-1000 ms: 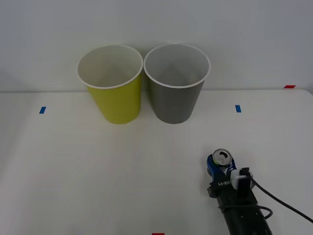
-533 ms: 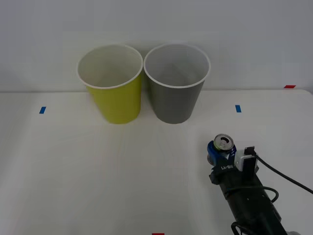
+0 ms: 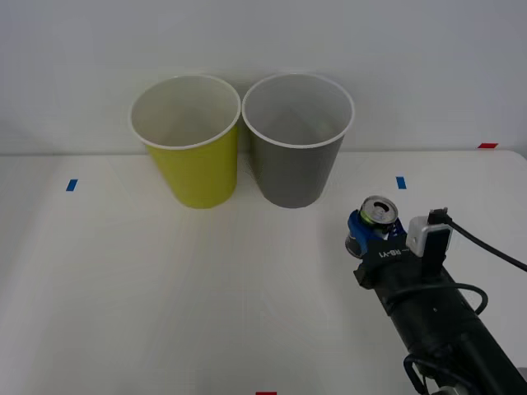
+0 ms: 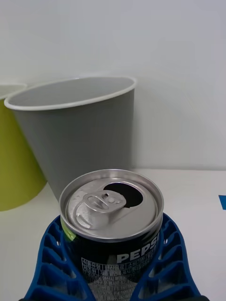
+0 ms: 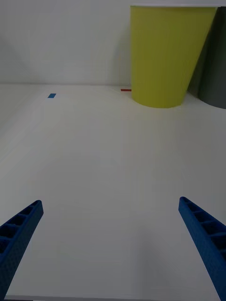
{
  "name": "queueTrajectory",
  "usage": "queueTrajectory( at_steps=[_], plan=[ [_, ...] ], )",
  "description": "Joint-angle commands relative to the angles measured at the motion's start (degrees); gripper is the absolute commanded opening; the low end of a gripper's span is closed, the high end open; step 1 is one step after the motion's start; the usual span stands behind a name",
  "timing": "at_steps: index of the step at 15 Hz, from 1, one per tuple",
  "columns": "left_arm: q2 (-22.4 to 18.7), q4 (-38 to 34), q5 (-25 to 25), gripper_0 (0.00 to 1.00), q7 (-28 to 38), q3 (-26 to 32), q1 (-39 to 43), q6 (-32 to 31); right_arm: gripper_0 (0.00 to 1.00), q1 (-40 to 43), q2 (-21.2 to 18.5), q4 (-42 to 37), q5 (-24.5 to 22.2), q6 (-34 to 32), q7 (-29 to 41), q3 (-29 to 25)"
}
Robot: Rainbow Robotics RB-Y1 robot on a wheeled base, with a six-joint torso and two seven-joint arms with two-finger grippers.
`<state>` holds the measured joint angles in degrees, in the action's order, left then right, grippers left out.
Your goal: Put cans in the gray bin and PET bottles in the light green bin.
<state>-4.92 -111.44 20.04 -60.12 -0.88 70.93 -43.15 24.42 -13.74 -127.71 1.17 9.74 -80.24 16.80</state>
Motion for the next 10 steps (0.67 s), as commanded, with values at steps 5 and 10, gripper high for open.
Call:
queueTrajectory(
  at_steps=[5, 10],
  plan=[
    [0.0, 0.0, 0.0, 1.0, 0.0, 0.0, 0.0, 0.0, 0.02, -3.94, 0.29, -11.07, -2.49, 12.93, 2.54, 0.78],
    [0.0, 0.0, 0.0, 1.0, 0.0, 0.0, 0.0, 0.0, 0.01, -12.99, 2.31, -11.16, -12.59, 21.19, 12.21, 2.71]
  ],
)
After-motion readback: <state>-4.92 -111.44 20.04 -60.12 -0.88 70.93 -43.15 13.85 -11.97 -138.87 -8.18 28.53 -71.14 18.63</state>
